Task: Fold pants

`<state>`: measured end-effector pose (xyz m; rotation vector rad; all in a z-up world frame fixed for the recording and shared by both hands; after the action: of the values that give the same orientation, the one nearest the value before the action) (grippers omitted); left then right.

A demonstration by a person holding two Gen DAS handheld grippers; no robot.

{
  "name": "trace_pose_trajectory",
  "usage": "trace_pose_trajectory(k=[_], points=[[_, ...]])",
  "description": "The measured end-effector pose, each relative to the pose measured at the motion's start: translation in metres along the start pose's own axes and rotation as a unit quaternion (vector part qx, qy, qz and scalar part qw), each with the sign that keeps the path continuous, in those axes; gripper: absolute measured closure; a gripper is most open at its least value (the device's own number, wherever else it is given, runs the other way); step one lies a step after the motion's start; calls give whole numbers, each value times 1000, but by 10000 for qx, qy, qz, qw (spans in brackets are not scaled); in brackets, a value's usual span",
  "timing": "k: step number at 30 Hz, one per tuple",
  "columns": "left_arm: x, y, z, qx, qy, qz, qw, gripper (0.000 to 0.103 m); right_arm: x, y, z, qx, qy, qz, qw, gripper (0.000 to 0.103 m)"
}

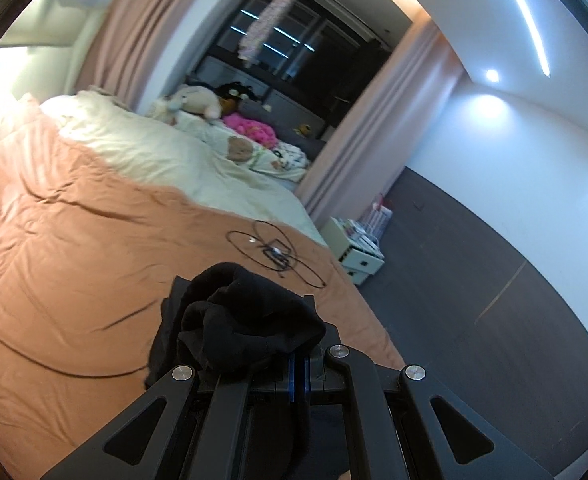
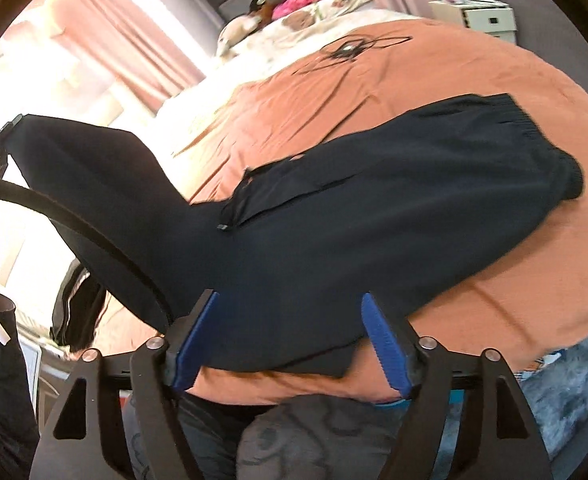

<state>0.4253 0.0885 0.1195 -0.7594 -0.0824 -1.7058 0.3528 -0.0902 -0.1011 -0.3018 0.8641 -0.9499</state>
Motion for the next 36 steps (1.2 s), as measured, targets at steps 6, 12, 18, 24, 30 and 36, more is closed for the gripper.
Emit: trace_pose_trajectory(k=[6,12,18,24,30,36], points=[[47,37,-14,-243,228,-280,9991,101,44,-31,4,275,407,-105,9987,29],[86,80,-42,-587,308,-529,9964,101,77,-55,-1,518,776,-292,9952,29],[112,134,-79,-1051,289,-679,9917,101,106,-74,-9,672,1101,-477,9905,29],[133,177,-116,-1468,302,-849,9851,101,118,-89,-15,753,1314,-608,9866,29],[148,215,-165,-1931,294,-938,9762,101,131,-99,-22,810,1554,-750,9817,29],[171,237,-204,-2246,337,-1110,9675,101,133,-103,-28,788,1716,-847,9783,29]])
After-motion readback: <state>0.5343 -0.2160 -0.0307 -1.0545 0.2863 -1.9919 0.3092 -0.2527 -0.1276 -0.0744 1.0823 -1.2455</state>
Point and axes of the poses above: each gripper's, at about its wrist camera, not at the fingertips, and y roughly the way its jaws point, x to its right, z to its top, the point moved 9 cm from there along y, roughly the way its jaws point, and after that the axes turned 2 degrees about x, right-handed, at the moved point
